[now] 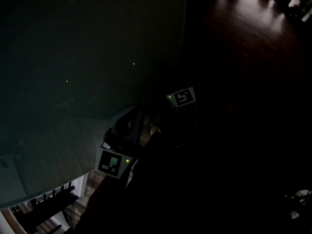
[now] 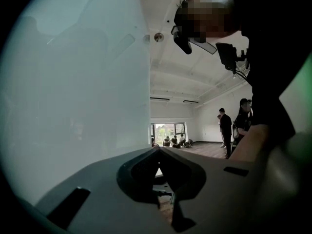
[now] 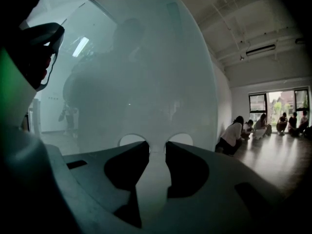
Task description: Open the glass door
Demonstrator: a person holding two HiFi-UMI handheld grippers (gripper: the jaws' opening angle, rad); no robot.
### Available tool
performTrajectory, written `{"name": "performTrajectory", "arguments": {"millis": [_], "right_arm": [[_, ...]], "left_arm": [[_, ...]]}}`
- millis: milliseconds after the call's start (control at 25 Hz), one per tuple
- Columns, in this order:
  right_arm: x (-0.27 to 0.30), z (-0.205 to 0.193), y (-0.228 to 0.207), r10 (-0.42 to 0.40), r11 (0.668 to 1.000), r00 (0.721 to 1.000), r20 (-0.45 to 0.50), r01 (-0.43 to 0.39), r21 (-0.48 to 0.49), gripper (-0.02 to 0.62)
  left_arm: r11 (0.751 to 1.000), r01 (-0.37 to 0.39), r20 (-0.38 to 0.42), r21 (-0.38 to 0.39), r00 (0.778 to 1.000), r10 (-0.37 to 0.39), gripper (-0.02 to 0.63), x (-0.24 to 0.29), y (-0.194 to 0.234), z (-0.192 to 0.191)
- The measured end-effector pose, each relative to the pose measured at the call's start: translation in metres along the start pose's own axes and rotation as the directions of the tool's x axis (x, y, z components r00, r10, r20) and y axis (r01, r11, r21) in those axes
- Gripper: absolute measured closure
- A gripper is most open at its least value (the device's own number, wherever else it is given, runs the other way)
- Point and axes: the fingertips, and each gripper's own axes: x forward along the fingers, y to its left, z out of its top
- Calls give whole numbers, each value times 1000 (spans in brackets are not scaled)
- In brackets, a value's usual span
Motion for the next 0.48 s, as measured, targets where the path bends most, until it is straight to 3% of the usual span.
{"name": "performTrajectory", "arguments": {"millis": [480], "right_arm": [[39,6,1,18,1000,1000,-11,-18,-3,500]], "left_arm": [[1000,19,-6,-6,1000,-19,600,13,36,-2]]}}
